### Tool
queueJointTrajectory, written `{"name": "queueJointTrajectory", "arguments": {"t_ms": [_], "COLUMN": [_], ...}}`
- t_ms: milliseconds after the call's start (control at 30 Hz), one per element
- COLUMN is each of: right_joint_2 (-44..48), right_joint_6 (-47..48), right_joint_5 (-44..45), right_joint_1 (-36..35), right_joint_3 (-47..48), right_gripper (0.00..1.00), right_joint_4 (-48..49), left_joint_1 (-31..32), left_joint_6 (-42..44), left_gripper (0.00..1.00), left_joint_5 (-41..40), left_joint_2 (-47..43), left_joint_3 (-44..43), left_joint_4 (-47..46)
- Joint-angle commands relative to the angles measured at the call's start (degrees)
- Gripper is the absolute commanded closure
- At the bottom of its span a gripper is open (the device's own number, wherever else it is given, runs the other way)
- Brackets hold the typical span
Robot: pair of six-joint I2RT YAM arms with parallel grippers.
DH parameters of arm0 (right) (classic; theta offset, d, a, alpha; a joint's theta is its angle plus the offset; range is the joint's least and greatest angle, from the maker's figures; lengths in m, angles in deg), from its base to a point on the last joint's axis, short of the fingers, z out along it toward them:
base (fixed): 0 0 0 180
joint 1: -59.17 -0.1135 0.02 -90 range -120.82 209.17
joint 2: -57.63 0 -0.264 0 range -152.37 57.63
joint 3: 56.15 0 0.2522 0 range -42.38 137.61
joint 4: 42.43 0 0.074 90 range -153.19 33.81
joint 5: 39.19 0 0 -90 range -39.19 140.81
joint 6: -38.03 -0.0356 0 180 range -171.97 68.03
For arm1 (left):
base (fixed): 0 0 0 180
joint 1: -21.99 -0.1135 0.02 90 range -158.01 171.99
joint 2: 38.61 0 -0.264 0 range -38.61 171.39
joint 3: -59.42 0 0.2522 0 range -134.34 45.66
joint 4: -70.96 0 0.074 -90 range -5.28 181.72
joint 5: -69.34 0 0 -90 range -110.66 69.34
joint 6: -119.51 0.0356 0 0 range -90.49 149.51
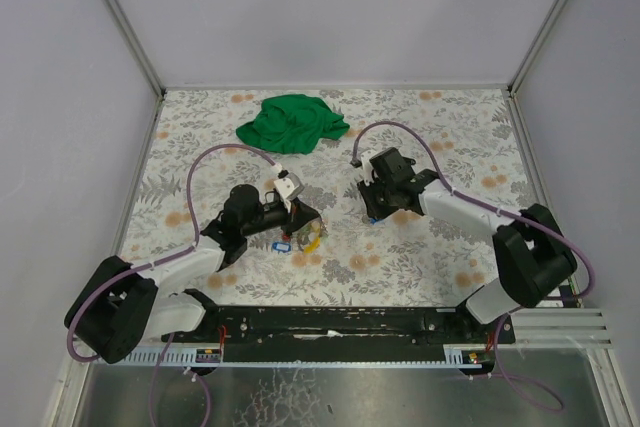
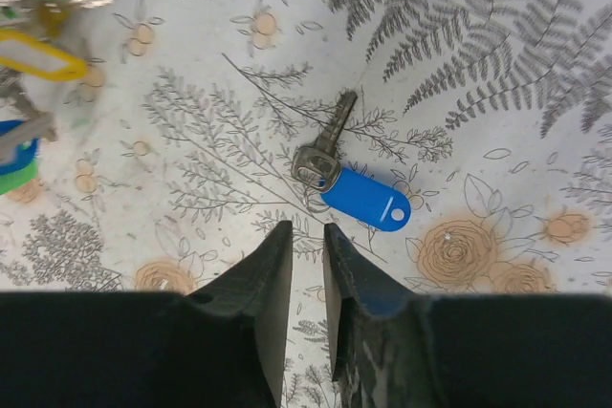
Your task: Put the keys on the keyring
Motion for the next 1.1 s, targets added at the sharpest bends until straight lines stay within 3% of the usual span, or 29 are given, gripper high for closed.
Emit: {"name": "queueJointTrajectory", "arguments": {"t_ms": [0,267,467,900,1067], "right_joint_2": [4.80,0.68,-3.08,-8.24,-8.85], "right_joint_6": [4.55,11.97,15.47,16.44,16.12], "right_joint_5": [4.55,5.54,9.00,8.41,10.91], "right_joint_1": [-2.36,-5.77,-8.03,-8.36,-8.41], "right_joint_3": [0.69,0.95,1.32,2.98,2.75], "right_gripper": [0.72,0.65,0.64,0.68,0.77], "right_joint_4": [-2.49,-2.18,-0.64,0.98,2.00], "left_joint_1": [-0.19,-0.17,-0.20,-0.19,-0.19], "left_joint_6": [-0.91,-2.10,-2.54,-2.56,-2.45], "left_gripper": [1.00,1.00,1.00,1.00,1.00], "left_joint_5": [-1.34,-7.24,-8.93,-8.72,-8.44], "left_joint_2": [-1.16,-1.01,-1.15,-0.70,-0.79], "left_joint_3": [-0.03,-0.28,-0.24,-0.59,-0.61], "left_joint_4": [-2.38,-1.41,-1.01,-0.46,-0.47]}}
